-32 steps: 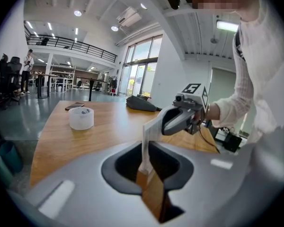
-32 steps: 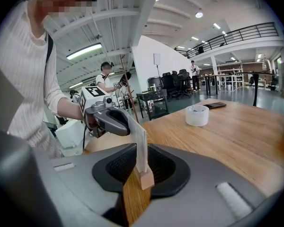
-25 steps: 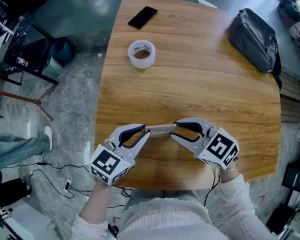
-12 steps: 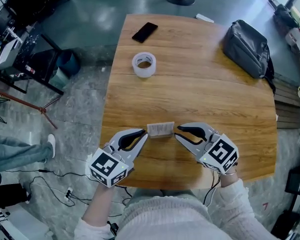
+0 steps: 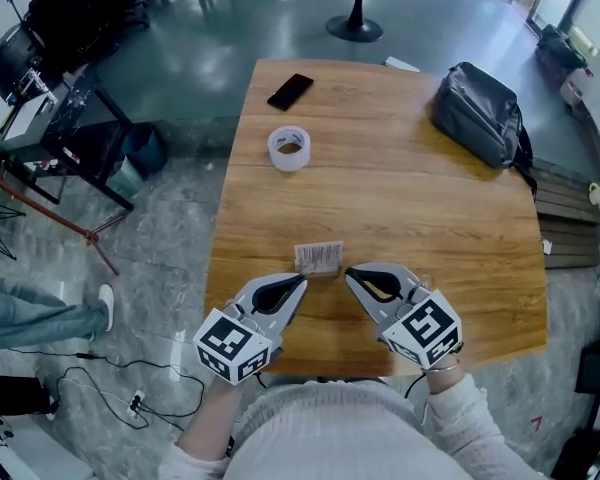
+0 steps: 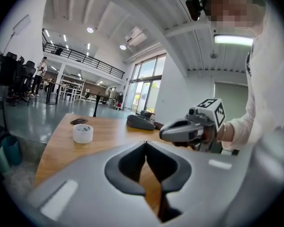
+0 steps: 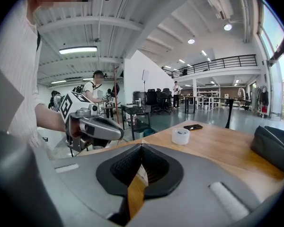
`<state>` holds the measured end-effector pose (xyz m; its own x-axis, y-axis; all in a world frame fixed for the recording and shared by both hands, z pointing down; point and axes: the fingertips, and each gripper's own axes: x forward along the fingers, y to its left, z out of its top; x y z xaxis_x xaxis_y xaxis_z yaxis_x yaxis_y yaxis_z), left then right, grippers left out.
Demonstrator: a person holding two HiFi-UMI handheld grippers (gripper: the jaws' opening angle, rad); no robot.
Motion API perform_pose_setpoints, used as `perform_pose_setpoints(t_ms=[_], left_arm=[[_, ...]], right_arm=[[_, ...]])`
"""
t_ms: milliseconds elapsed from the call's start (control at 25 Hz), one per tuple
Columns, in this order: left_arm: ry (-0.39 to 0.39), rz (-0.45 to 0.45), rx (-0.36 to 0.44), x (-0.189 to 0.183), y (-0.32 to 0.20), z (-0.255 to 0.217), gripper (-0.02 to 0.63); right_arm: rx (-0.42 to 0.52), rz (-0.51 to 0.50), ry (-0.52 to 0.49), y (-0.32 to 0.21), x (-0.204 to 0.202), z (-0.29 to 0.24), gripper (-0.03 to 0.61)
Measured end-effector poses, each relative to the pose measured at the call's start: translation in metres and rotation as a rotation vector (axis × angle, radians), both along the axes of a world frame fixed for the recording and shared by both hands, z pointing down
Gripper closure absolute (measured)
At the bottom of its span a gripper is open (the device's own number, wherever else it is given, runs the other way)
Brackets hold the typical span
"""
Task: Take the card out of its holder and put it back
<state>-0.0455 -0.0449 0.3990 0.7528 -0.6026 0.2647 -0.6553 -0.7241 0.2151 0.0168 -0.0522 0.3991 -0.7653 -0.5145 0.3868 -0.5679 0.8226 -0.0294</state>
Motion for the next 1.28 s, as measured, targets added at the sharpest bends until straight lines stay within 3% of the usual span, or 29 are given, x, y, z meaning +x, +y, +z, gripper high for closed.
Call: perform_pose_setpoints(t_ms=[240, 560, 840, 1080, 1280], left_arm=[[0.000, -0.026, -0.065, 0.016, 0.016, 0.012, 0.604], [0.037, -0.059, -0.130, 0.031, 0.031, 0.023, 0.604], [0.054, -0.101, -0.174, 0.033, 0.038, 0.030, 0.606], [0.047, -0.050, -0.192, 0.044, 0.052, 0.036, 0.604], [0.046, -0.068, -0.203, 0.041, 0.055, 0.038, 0.604]], right_arm=[[-0.090, 0.115, -0.049, 0.015, -0.005, 0.013, 0.578], [-0.197, 0.155, -0.118, 0.033, -0.008, 0.029, 0.578], [-0.215, 0.187, -0.116, 0.037, -0.007, 0.032, 0.578], [-0.236, 0.181, -0.112, 0.046, -0.006, 0.038, 0.578], [-0.257, 0.189, -0.104, 0.053, -0.003, 0.044, 0.578]])
